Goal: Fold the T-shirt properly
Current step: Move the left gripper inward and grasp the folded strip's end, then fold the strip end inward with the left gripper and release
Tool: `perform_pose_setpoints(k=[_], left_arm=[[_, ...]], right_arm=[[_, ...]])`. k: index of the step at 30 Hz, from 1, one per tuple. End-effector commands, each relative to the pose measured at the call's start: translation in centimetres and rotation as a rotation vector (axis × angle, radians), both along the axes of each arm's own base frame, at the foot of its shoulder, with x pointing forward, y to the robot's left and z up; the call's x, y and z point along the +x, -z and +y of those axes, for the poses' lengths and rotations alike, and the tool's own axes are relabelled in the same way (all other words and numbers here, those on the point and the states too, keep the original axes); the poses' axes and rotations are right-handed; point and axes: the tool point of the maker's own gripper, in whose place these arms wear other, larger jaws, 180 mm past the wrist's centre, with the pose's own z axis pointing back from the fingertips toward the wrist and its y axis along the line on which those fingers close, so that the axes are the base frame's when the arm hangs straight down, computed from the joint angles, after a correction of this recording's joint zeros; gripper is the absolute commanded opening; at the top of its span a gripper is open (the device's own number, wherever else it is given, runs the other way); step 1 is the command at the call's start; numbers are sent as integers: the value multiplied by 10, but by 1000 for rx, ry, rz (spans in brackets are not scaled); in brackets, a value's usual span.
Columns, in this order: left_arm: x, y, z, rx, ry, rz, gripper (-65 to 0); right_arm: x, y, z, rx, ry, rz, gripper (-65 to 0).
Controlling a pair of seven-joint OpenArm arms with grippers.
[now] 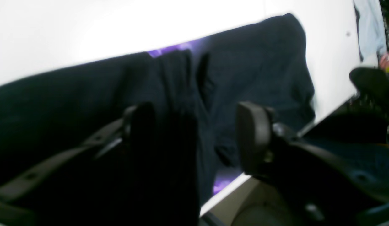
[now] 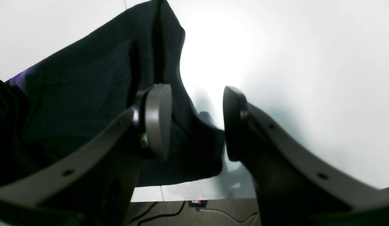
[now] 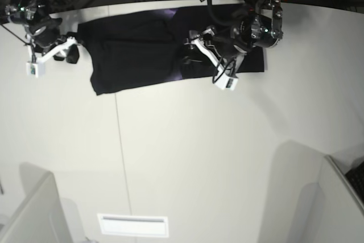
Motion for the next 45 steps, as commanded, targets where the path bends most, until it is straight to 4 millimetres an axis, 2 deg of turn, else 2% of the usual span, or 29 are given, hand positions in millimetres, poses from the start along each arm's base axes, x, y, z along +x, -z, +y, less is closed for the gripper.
perform_pose_setpoints(k=[1,4,8,10,11,12,13,15,16,18,20,22,25,27,29,31,33,36,39,42,45], left_arm=[[10,-17,-18,-43,44,-61,-209],[14,-22,-39,-53,122,-82,-209],[18,-24,-36,-39,130,-99,-211],[19,-18,-17,12,126,-99,-219],[18,-17,-7,31,118,-98,-247],[16,-14,5,53,102,-95,-311],[13,-10,21,78,72,-82,-393],[4,2,64,139,-22,-41,-614],[1,7,90,172,-86,-21,-650],[-9,13,149,241,-241,15,-650],[-22,10,204,315,-367,22,-650],[-33,0,244,391,-402,-16,-650],[-50,-9,290,477,-426,-51,-650],[-60,-7,310,519,-439,-43,-650],[-64,1,319,562,-437,-42,-650],[-67,14,324,594,-437,-50,-650],[-71,30,320,582,-434,-52,-650],[-77,45,311,531,-445,-44,-650],[-81,50,311,531,-451,-29,-650],[-80,49,309,528,-451,-34,-650],[-75,52,298,510,-427,-37,-650]], right_arm=[[5,-9,-3,-12,-5,-33,-392],[5,-9,-3,-12,-5,-35,-392],[6,-9,-3,-12,-4,-38,-392],[8,-11,-4,-14,-4,-44,-389],[10,-12,-4,-14,-3,-49,-386],[11,-13,-7,-17,5,-56,-384],[11,-16,-14,-28,19,-59,-383],[20,-27,-22,-55,2,-108,-356],[23,-33,-28,-76,-20,-129,-329],[28,-36,-31,-72,-82,-129,-290],[27,-29,-35,-6,-130,-96,-278],[23,-18,-45,81,-131,-61,-278],[23,4,-47,206,-144,1,-276],[29,9,-49,246,-151,-6,-276],[32,14,-46,297,-158,-11,-273],[42,17,-33,362,-207,-13,-255],[44,31,-19,450,-233,29,-236],[43,45,-14,506,-241,85,-233],[38,48,-8,513,-264,107,-231],[32,49,14,572,-321,115,-231],[24,49,33,634,-360,118,-231]])
